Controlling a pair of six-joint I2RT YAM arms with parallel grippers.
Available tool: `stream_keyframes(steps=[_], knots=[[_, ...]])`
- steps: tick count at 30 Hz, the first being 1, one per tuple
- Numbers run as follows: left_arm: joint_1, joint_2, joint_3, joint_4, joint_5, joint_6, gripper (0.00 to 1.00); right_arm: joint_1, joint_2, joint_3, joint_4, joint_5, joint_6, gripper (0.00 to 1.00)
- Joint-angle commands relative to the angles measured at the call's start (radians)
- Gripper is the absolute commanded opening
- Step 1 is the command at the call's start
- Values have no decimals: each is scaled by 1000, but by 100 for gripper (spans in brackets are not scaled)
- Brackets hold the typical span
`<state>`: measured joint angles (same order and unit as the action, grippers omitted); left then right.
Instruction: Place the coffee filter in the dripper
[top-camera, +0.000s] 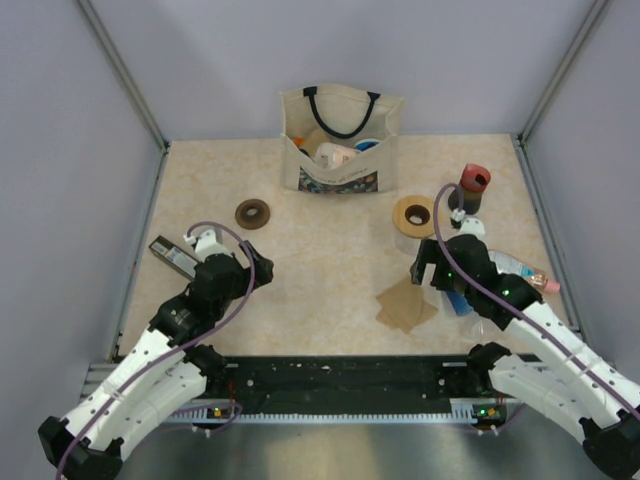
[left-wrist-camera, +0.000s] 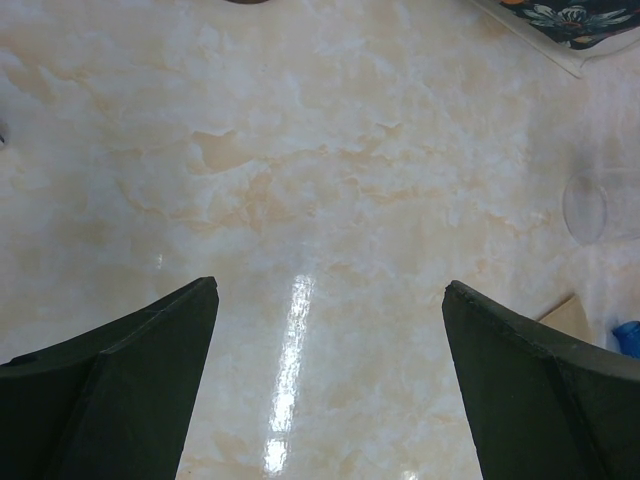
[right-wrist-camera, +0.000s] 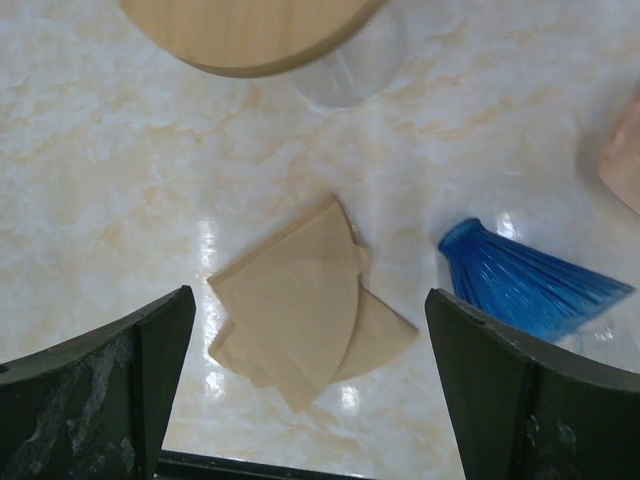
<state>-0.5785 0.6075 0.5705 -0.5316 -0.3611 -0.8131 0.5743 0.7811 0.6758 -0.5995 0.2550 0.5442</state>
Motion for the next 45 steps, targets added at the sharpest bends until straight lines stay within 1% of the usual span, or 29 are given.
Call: stream_keyframes(steps=[1, 3, 6, 8, 10, 12, 16, 18, 20, 23, 27, 29, 32, 34, 38, 42, 43, 45], knots=[[-1, 17, 34, 22, -6, -3, 99, 12, -34, 93, -230, 167, 160, 98], [-3, 23, 31, 30, -3, 0, 99, 10, -42, 131, -325, 202, 218, 98], [-1, 34, 25, 47, 10, 3, 99, 10, -51, 179, -454, 211, 290, 99], [-1, 38, 23, 62, 27, 8, 99, 7, -52, 180, -511, 249, 333, 99], [-1, 44, 25, 84, 42, 12, 99, -5, -57, 151, -522, 251, 342, 99], [-3, 52, 23, 99, 51, 18, 99, -31, -59, 113, -493, 224, 349, 99], [-1, 70, 28, 111, 66, 22, 99, -123, -48, 22, -360, 115, 306, 99], [-1, 74, 28, 119, 76, 19, 99, -166, -51, -19, -298, 115, 304, 98], [-1, 77, 22, 131, 86, 15, 99, -194, -57, -62, -220, 118, 309, 95], [-1, 80, 19, 137, 94, 8, 99, -195, -72, -136, -94, 128, 316, 87], [-1, 83, 22, 140, 106, 3, 99, -197, -74, -222, 29, 125, 347, 75], [-1, 81, 26, 143, 117, 3, 99, -197, -75, -246, 40, 153, 370, 72], [-1, 78, 28, 143, 120, 5, 99, -197, -89, -281, 52, 197, 401, 63], [-1, 77, 26, 143, 119, 3, 99, -197, -118, -311, 85, 204, 407, 51], [-3, 77, 25, 144, 126, 0, 99, -197, -173, -335, 95, 207, 398, 31], [-1, 75, 23, 142, 128, -1, 99, -197, -212, -285, 44, 214, 315, 10], [-1, 75, 23, 143, 126, -1, 99, -197, -217, -257, 35, 204, 281, 1], [-1, 77, 25, 148, 128, -1, 99, -197, -207, -187, 5, 165, 205, 0]])
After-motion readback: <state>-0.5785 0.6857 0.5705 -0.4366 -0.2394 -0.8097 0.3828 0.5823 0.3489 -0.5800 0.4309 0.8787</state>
